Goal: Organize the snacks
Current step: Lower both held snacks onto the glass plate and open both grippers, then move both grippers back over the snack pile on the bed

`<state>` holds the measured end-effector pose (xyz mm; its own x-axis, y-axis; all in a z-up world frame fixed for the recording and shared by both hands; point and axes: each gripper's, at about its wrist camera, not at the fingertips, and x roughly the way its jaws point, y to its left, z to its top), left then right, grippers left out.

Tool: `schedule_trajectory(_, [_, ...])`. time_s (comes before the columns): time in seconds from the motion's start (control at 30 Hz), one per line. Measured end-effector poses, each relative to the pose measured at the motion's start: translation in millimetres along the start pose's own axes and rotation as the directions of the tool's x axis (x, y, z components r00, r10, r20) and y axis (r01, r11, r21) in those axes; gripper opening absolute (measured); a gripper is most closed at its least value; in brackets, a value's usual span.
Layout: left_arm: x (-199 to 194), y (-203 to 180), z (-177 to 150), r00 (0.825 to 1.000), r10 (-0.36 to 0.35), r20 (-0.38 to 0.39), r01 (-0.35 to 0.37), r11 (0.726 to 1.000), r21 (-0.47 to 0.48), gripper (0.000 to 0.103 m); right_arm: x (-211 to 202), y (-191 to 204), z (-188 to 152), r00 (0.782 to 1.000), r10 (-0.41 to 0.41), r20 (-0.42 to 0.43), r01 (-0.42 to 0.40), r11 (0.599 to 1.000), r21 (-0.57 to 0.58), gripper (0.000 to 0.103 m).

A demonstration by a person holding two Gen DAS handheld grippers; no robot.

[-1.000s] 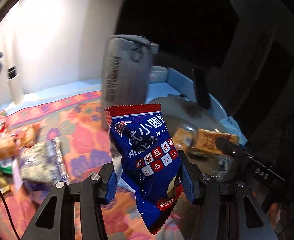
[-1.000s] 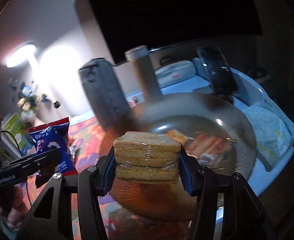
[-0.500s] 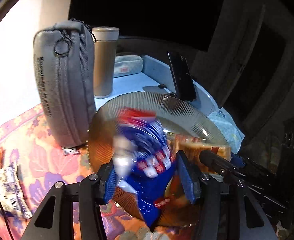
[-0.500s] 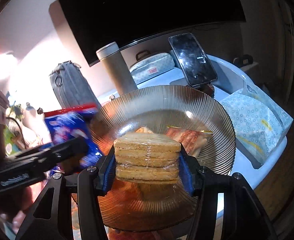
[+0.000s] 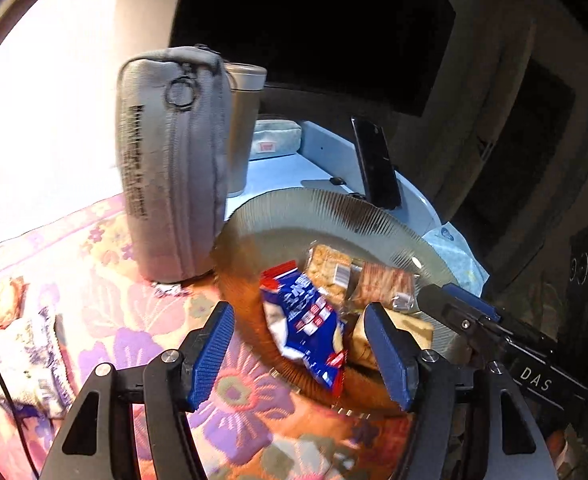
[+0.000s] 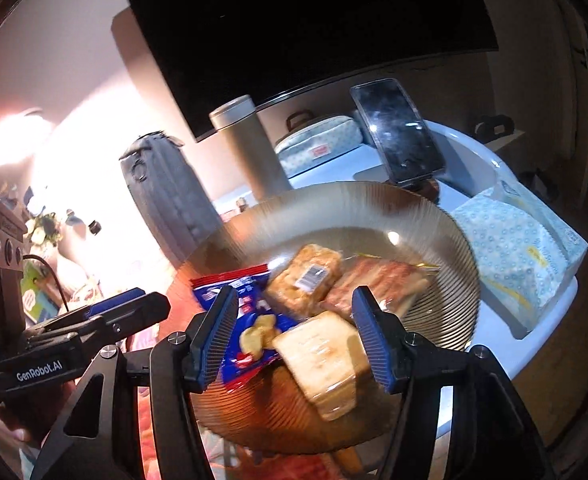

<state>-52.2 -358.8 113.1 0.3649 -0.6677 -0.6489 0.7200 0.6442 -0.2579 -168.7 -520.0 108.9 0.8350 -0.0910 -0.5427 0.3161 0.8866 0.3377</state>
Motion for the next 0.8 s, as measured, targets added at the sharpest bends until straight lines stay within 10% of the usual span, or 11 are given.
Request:
schedule_trajectory(0.43, [-64.1,70.7,-41.8,0.997,0.042,0.057,-0.033,0.988,-0.148,0.065,11.7,89.7,-20.7,0.994,0.091,-0.053,-0.099,0.979,-0.178,0.059])
schedule_trajectory(0.8, [-129.4,172.6,-103.7,0.98,0.174,0.092,-0.13,0.924,-0.359,0.065,59.5,177.5,-62.9,0.964,0.163,-0.21,-0.224,0.924,-0.311,0.059])
